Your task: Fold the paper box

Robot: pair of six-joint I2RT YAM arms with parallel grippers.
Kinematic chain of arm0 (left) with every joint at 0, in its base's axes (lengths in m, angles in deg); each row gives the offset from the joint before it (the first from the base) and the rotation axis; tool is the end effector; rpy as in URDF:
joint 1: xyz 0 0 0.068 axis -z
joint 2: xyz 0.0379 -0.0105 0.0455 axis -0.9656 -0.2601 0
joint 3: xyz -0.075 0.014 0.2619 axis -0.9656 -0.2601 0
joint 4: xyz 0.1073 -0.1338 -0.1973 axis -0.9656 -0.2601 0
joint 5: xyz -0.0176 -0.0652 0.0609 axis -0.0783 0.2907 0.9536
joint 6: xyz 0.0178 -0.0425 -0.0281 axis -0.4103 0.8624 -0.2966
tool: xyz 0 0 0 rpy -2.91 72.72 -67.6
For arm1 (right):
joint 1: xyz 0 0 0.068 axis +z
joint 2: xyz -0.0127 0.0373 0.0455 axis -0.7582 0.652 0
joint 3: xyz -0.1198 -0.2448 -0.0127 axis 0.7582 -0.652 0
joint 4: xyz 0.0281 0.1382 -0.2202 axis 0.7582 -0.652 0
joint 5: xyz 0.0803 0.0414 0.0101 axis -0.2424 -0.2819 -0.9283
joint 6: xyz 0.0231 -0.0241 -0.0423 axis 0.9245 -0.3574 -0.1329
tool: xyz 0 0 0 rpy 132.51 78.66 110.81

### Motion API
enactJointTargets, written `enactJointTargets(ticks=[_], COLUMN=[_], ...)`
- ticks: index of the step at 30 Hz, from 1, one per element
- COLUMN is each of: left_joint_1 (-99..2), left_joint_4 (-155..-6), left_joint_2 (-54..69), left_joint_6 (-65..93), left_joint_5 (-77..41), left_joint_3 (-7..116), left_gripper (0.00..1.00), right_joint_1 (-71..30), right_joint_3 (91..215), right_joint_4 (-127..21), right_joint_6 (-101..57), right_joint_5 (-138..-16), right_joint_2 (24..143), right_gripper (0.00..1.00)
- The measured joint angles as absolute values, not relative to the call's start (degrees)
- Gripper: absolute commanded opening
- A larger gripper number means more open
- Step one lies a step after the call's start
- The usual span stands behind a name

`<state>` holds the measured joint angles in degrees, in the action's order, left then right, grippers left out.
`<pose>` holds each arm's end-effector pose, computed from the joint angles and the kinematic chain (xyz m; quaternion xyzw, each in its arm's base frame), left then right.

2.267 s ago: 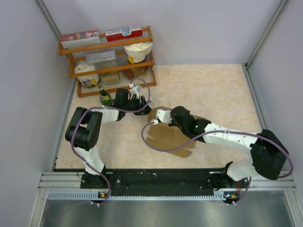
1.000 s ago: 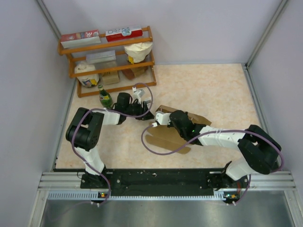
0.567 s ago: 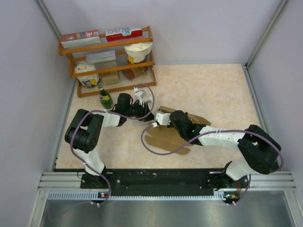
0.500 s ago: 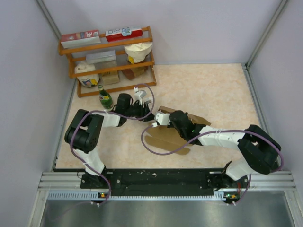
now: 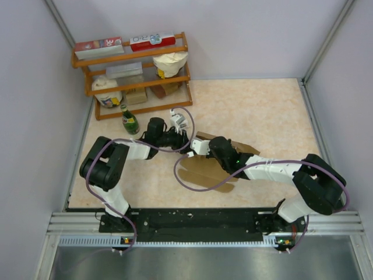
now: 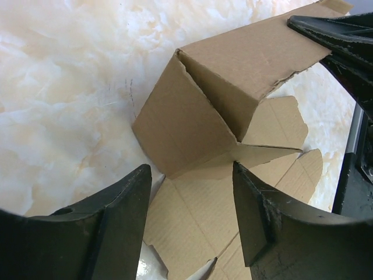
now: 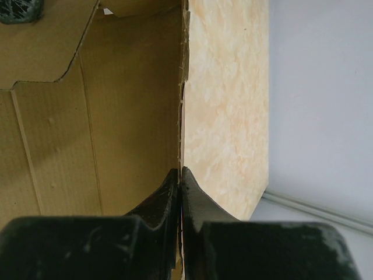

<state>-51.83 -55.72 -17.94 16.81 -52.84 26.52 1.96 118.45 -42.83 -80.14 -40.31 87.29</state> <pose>0.3041 -0.1561 0.1517 0.2431 0.7885 -0.4506 0.3407 0.2022 0.2248 0.1936 -0.5919 0.6258 -0.2185 0.4586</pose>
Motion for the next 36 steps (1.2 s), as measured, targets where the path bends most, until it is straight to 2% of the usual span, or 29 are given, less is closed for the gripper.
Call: enactJointTargets(ticks=[25,36], left_joint_1=[-48.36,-48.16], left_joint_4=[-43.85,-42.37], left_joint_2=[-17.33,-17.33], left_joint_6=[18.61,18.76], left_joint_5=[-50.61,-48.07], left_joint_3=[22.34,21.93], left_gripper=[0.69,0.70], right_joint_1=[1.98,3.31], right_joint_3=[118.45,116.90], right_joint_4=[-43.00,-40.71], right_joint_6=[-78.24,-79.59], right_joint_5=[-40.20,-35.89], right_joint_2=[87.29,87.88], right_gripper=[0.00,0.00])
